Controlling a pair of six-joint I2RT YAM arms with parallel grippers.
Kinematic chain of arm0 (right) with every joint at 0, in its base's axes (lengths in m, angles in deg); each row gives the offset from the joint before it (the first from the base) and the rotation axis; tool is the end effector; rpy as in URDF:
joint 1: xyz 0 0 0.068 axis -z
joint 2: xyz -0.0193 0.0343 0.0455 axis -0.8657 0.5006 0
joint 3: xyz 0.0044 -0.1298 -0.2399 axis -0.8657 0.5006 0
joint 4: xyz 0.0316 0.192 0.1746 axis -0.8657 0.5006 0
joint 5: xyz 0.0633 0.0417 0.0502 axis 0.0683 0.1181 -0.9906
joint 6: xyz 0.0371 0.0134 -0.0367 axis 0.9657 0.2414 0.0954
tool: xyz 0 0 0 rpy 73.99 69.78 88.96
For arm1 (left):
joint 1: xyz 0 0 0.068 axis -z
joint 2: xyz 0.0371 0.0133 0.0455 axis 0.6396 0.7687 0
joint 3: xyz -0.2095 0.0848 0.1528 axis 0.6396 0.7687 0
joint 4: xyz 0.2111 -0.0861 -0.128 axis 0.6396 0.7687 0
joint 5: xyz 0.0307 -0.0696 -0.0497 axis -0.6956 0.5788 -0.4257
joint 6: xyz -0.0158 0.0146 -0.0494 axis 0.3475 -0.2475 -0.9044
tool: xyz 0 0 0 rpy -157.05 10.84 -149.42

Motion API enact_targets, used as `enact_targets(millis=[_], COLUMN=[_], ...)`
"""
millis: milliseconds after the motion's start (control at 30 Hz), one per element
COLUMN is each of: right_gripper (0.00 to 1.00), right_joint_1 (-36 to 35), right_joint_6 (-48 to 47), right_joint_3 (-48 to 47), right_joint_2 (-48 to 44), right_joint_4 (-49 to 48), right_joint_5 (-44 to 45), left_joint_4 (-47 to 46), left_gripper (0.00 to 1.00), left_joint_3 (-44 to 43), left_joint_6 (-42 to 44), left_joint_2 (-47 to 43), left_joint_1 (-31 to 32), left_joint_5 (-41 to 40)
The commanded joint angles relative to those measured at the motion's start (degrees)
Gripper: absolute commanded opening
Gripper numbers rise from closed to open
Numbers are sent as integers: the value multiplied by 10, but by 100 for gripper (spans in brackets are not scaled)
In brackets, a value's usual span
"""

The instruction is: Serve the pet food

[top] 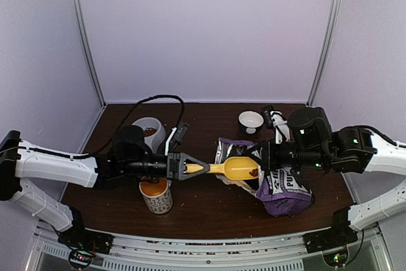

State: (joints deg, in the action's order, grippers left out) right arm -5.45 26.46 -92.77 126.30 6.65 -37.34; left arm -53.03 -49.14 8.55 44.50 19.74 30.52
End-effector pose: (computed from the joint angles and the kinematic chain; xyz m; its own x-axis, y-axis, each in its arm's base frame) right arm 0.1014 0.2091 0.3309 -0.7191 -0.0324 -0.6942 -0.5030 0.7135 0.4878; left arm 0.1401 -0.2713 0.2503 -0.8890 0.0250 -0.4572 0.4570 0.1097 -0.8827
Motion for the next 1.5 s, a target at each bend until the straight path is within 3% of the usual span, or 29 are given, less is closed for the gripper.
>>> enact_targets(millis=[0,133,367,733,967,1267,1467], right_gripper=[0,0,0,0,1,14,32], right_joint_1=[8,11,12,5,5,4,4], right_joint_6=[-1,-1,-20,-66,-49,-2,10], right_joint_3=[1,0,-15,-118,-144,-204,-244], right_joint_2=[-18,-18,-8,47,61,131,185], right_joint_4=[-23,-24,-16,201,270,396,469], right_joint_5=[24,24,18,145,178,231,253], left_joint_4=[-17,73,144,108,84,74,52], left_gripper=[0,0,0,0,0,0,0], left_joint_3=[57,55,26,-44,-105,-181,-204], left_joint_6=[-22,12,48,58,59,52,38], left_joint_2=[-72,-123,-133,-40,28,109,141], left_joint_1=[-33,-48,-51,-50,-46,1,21], left_joint_5=[-1,3,3,14,26,35,32])
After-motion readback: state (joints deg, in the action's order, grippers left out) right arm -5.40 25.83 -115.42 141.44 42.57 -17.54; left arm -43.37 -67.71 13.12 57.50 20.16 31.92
